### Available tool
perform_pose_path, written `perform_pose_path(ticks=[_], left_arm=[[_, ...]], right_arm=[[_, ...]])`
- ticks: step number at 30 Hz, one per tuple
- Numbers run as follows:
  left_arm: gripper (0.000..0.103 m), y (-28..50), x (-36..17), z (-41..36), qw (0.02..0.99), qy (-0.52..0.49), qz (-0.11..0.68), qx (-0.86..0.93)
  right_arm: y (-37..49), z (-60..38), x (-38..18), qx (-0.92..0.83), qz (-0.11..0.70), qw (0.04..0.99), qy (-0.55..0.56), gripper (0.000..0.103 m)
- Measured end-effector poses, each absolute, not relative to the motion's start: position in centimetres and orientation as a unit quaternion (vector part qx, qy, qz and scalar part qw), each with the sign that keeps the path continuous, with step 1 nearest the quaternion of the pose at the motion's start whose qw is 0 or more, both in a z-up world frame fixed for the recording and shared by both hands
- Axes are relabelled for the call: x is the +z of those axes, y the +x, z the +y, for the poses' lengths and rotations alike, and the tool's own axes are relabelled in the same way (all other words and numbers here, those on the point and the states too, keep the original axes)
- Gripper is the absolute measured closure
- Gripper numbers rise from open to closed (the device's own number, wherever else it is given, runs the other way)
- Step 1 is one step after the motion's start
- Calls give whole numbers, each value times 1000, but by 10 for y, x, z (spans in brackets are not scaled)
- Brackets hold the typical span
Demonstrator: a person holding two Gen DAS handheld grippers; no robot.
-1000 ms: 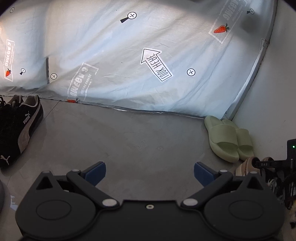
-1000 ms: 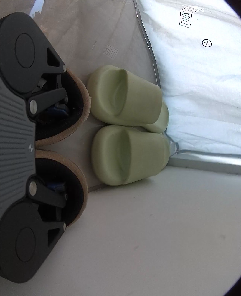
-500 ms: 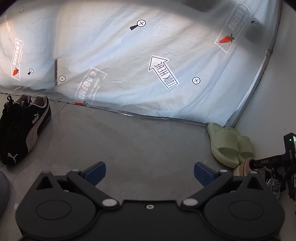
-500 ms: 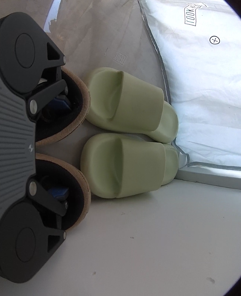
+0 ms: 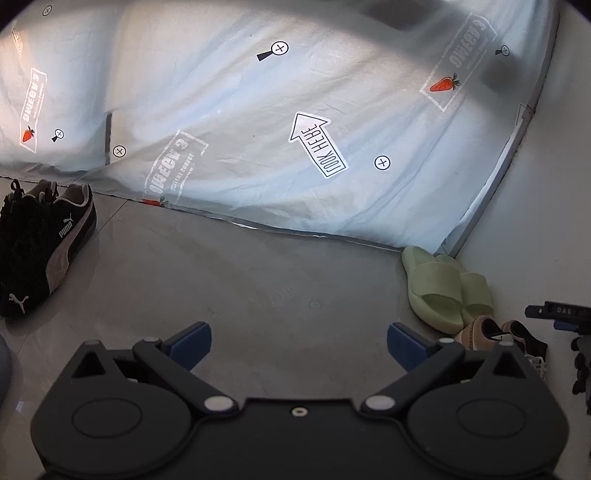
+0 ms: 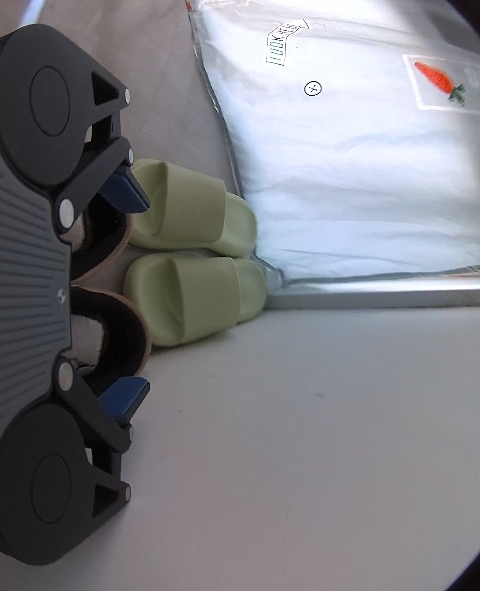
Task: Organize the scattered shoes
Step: 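Lower the tan high-tops beside the pale-green slides with the right tool, then open the right tool and pull it back from the tan high-tops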
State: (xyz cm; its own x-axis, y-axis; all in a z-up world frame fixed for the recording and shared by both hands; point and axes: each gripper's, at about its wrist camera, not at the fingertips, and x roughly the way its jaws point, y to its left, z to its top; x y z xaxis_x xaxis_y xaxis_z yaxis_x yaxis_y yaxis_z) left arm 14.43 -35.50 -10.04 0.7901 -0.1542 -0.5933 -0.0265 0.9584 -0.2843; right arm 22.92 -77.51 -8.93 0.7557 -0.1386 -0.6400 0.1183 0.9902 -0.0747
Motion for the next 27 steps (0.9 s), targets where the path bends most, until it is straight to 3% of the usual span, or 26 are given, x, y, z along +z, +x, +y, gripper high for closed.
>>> perform_pose_path(ticks=[5, 11, 23, 27], left_arm=[[0, 139, -97, -357, 938, -135, 317, -47], [0, 135, -95, -356, 938, -134, 314, -57], [0, 103, -89, -324, 945, -161, 285, -26], [0, 88, -90, -313, 945, -173, 279, -14]], right_arm=[[158, -720, -149, -129, 292, 944, -85, 5], [127, -693, -204, -153, 348, 919, -104, 3], [120, -703, -205, -168, 363, 912, -91, 1], [104, -690, -189, -186, 300, 923, -156, 0]])
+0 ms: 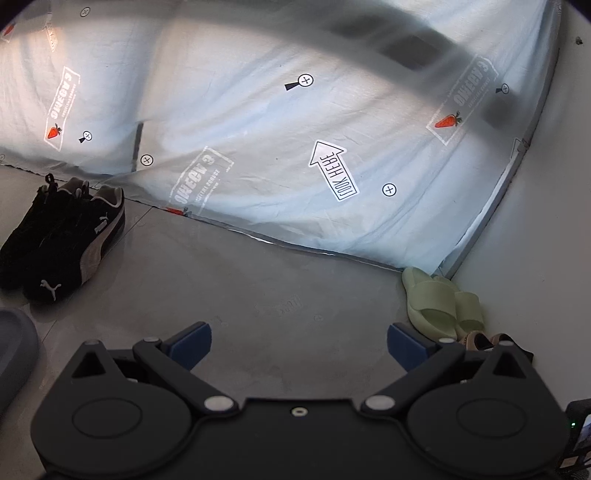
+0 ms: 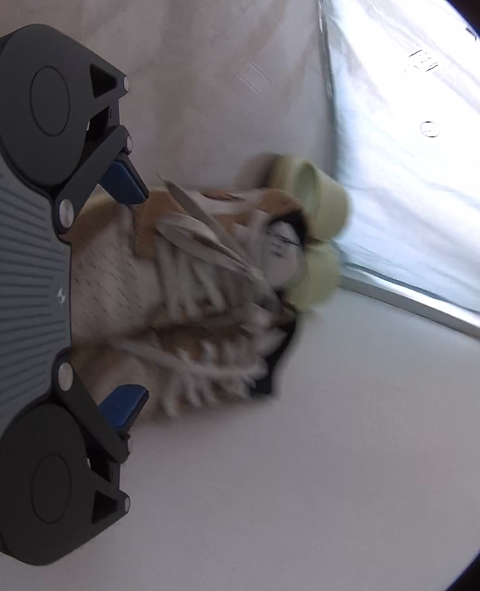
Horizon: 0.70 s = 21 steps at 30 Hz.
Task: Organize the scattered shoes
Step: 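Open the right tool and pull it back from the tan high-tops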
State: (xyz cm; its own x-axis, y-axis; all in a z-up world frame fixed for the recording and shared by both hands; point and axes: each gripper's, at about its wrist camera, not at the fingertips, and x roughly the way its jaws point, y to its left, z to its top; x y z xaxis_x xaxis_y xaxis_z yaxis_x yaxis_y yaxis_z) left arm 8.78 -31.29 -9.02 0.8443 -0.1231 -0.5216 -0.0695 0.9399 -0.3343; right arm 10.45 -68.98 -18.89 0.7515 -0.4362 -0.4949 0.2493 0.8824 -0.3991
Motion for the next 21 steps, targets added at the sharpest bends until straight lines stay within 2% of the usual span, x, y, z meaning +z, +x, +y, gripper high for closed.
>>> perform_pose_path(ticks=[3, 10, 21], left_arm=[[0, 72, -91, -306, 945, -179, 272, -7], [0, 18, -89, -289, 944, -173, 281, 18], [0, -30, -86, -226, 939, -185, 281, 76]], right_arm=[[88, -688, -168, -165, 273, 940, -118, 0], [63, -663, -157, -159, 259, 951, -64, 0], [48, -570, -173, -79, 305, 945, -87, 0]])
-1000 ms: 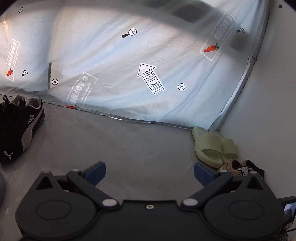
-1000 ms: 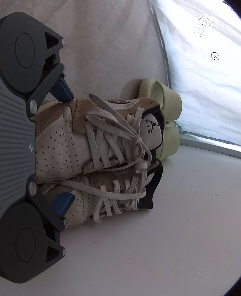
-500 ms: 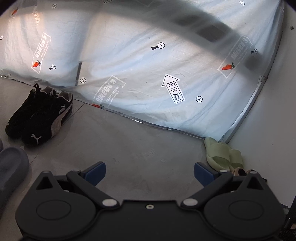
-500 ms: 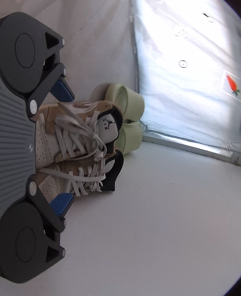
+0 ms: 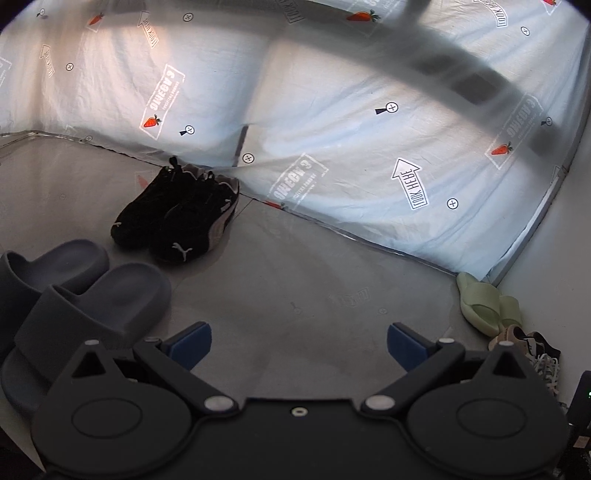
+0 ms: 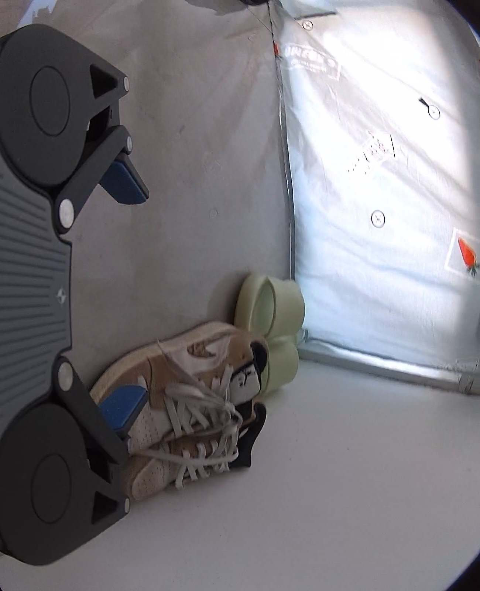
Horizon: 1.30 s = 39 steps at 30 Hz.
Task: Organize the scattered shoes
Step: 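Open the right tool and pull it back from the tan high-tops, then grasp the black Puma sneakers by their heels with the right tool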
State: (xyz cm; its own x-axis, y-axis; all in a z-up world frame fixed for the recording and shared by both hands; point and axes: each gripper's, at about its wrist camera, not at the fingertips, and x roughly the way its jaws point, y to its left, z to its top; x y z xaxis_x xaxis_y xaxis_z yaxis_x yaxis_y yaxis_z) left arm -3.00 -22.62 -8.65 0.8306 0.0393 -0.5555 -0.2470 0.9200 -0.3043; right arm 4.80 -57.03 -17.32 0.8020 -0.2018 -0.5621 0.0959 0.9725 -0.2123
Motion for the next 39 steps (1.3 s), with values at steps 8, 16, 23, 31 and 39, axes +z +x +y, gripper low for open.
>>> perform_pose_path(ticks=[8, 16, 23, 31, 39], left_arm=[[0, -32, -90, -157, 937, -188, 287, 68], [0, -13, -95, -57, 937, -178, 299, 36], [0, 9, -98, 20, 939, -152, 308, -8], [0, 33, -107, 80, 935, -169, 310, -31], [0, 63, -114, 127, 935, -194, 296, -20]], right_arm=[[40, -489, -174, -32, 323, 943, -67, 0], [44, -375, -176, 2, 330, 941, -69, 0], [47, -257, -185, 18, 328, 943, -59, 0], [81, -158, -180, 58, 319, 945, -49, 0], [162, -63, -152, 78, 290, 951, -79, 1]])
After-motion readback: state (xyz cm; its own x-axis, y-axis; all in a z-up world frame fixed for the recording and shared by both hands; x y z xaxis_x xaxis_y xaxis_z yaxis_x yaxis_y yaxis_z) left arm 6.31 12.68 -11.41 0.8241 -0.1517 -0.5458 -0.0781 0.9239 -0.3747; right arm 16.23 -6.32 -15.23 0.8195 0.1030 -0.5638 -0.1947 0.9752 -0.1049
